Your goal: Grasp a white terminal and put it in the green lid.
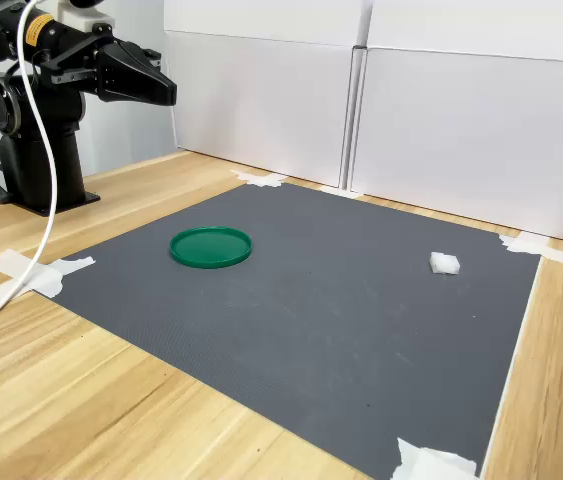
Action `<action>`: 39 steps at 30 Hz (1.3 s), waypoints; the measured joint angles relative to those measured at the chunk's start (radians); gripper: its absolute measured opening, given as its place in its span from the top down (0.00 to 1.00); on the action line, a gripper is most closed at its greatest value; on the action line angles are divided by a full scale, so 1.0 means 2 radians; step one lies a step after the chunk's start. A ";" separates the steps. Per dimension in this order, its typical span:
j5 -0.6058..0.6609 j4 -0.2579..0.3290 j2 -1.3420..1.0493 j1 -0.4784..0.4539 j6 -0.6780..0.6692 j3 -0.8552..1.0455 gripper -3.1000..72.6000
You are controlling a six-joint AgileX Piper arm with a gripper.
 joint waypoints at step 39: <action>0.013 0.000 0.172 0.000 -0.002 -0.123 0.99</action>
